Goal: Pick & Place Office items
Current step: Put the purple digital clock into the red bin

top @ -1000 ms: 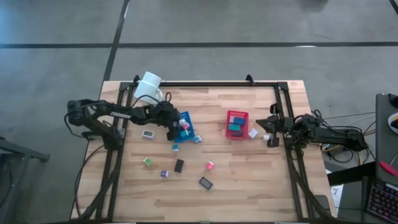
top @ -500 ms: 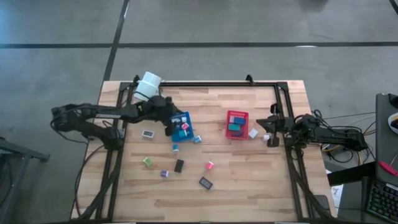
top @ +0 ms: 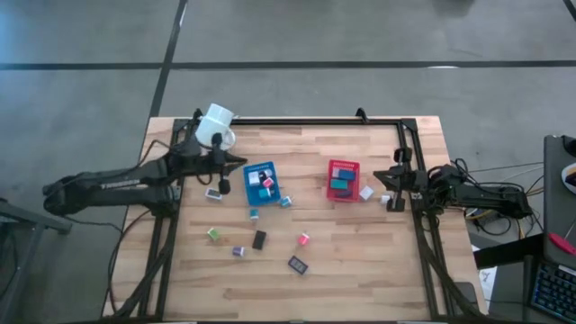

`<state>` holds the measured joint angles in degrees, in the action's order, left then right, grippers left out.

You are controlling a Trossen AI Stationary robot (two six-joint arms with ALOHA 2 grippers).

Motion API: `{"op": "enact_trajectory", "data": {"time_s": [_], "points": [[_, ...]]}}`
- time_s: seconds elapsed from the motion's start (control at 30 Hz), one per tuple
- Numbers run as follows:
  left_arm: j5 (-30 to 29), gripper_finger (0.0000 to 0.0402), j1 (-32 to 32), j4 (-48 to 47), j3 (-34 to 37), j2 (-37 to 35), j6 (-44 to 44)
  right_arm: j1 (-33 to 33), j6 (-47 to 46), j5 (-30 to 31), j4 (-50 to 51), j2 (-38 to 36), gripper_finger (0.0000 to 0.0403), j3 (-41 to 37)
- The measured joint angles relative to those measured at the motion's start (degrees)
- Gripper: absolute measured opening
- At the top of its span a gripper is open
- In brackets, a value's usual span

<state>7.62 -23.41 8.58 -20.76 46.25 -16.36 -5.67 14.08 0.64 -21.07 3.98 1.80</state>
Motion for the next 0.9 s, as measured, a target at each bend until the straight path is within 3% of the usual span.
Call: {"op": "enact_trajectory", "data": {"time_s": [0.17,0.43,0.6,0.9], "points": [[0.9,0.0012,-2.52,3.8,2.15,-8.45,2.62,0.04,-2.76,0.0,-1.54,0.25,0.0008,0.0],[3.71,0.0007,-3.57,-3.33,2.6,-20.62,3.28,0.04,-3.36,0.0,-1.68,0.99,0.0008,0.0],[8.06,0.0003,-3.57,0.36,5.69,-21.93,2.72,0.04,-3.55,0.0,-1.79,2.2,0.0008,0.0],[10.55,0.0004,-5.0,3.89,7.13,-18.61,1.34,0.02,-1.69,2.86,-2.53,3.38,0.0008,0.0]]}}
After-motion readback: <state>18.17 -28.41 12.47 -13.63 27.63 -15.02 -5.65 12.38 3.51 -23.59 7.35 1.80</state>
